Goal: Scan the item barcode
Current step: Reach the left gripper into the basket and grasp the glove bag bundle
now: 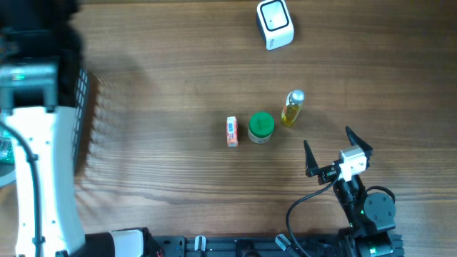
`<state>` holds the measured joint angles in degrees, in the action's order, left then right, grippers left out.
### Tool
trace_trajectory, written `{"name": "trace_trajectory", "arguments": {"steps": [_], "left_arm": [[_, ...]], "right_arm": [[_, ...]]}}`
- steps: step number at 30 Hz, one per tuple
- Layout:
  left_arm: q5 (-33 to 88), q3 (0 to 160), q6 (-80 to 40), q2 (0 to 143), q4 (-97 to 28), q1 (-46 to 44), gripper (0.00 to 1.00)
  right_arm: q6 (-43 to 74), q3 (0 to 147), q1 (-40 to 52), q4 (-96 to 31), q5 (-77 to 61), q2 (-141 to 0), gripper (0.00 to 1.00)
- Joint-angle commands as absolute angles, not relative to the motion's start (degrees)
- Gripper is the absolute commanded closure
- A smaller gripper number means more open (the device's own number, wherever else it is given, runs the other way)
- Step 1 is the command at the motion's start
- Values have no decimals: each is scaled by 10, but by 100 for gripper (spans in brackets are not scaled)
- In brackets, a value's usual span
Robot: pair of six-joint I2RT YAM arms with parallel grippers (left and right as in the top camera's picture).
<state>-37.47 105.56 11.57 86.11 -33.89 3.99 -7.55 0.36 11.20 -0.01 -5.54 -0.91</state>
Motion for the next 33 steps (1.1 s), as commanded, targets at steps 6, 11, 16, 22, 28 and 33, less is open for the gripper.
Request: {"name": "trace_trajectory", "arguments": {"steps": [6,11,16,22,28,33], "left_arm": [[-89,1058,185,1005,-453,346,0],[-9,1057,249,1123,-514,401,0],[-13,1056,356,1200,-524,404,0],[-56,1056,388,1249,-511,404,0],[-56,1039,442,1264,-507,404,0],[-70,1004,446,1265,-458,404,0]], "right_arm": [[-75,3,112,3,-54,-6,0],[-75,3,112,3,-54,-6,0],[-75,3,112,3,-54,-6,0],[-75,3,112,3,-54,-6,0],[-75,3,112,3,-54,-6,0],[-75,3,112,3,-54,-6,0]]}}
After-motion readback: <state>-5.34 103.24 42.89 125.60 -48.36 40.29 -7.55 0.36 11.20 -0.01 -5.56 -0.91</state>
